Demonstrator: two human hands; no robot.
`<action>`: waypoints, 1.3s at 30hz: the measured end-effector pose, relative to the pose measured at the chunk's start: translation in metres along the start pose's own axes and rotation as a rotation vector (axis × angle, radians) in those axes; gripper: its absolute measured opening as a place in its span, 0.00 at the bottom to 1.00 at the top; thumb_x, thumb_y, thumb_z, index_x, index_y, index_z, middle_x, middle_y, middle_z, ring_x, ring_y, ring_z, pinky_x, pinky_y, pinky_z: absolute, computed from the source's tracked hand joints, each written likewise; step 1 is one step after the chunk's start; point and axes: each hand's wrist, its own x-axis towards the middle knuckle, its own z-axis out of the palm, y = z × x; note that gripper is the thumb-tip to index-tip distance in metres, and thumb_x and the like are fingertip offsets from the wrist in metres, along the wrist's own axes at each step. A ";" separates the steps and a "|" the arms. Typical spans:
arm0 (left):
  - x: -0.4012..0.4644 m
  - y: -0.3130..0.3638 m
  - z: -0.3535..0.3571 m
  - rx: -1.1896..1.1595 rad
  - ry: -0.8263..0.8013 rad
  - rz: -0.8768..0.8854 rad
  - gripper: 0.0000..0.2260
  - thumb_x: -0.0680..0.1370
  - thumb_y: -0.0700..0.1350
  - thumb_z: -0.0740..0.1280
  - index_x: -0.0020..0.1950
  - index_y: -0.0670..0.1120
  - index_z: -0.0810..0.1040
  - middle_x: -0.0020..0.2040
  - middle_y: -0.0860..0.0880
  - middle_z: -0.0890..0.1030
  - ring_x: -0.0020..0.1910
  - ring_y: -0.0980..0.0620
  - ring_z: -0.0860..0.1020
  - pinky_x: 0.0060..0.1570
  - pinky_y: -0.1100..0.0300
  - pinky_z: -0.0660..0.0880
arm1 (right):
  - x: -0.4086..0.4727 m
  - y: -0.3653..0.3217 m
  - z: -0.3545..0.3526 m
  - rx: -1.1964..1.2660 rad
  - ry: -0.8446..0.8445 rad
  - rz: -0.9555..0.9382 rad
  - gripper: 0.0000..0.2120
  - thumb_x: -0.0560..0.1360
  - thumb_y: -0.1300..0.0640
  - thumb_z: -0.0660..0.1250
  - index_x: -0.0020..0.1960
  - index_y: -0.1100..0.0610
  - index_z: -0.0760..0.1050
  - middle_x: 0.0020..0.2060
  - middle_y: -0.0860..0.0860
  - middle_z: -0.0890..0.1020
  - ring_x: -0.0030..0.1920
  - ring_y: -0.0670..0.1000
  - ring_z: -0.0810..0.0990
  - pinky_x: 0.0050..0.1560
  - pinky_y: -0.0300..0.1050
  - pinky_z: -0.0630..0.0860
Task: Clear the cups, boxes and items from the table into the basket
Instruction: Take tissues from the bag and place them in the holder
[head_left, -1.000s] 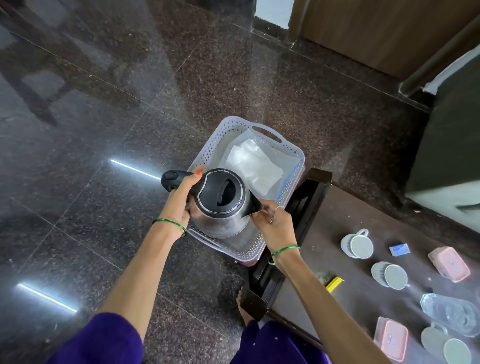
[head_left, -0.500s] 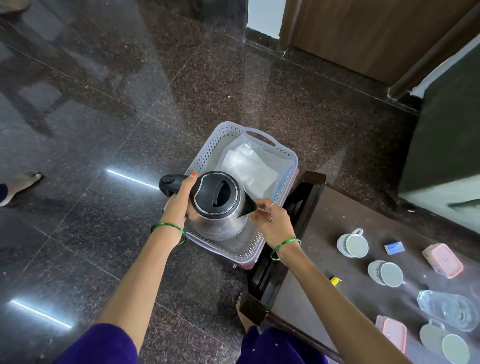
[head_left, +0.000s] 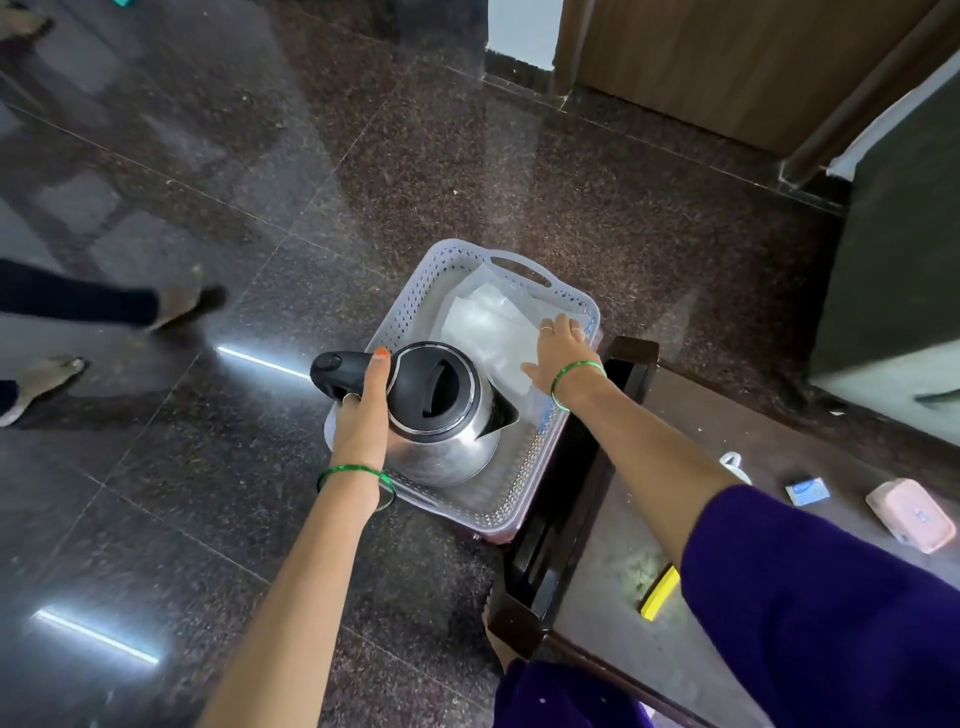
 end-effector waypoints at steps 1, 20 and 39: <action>0.001 -0.001 0.001 -0.004 0.009 0.001 0.36 0.70 0.70 0.62 0.67 0.45 0.75 0.60 0.47 0.80 0.60 0.48 0.77 0.67 0.50 0.70 | 0.006 -0.001 0.002 -0.014 -0.026 0.025 0.37 0.77 0.47 0.62 0.74 0.66 0.49 0.73 0.63 0.53 0.75 0.61 0.51 0.72 0.53 0.58; 0.000 -0.001 0.009 -0.016 0.108 0.012 0.25 0.78 0.60 0.62 0.67 0.44 0.75 0.59 0.47 0.81 0.56 0.50 0.78 0.50 0.63 0.70 | 0.056 -0.012 0.011 -0.029 -0.090 0.261 0.60 0.60 0.41 0.78 0.74 0.67 0.45 0.72 0.64 0.58 0.73 0.61 0.58 0.69 0.52 0.64; -0.032 0.017 0.006 0.296 0.186 -0.048 0.32 0.78 0.67 0.54 0.64 0.40 0.74 0.62 0.42 0.75 0.58 0.43 0.74 0.55 0.54 0.66 | -0.013 0.031 -0.062 0.569 0.248 0.102 0.08 0.68 0.60 0.66 0.43 0.57 0.66 0.43 0.56 0.76 0.46 0.62 0.75 0.45 0.52 0.73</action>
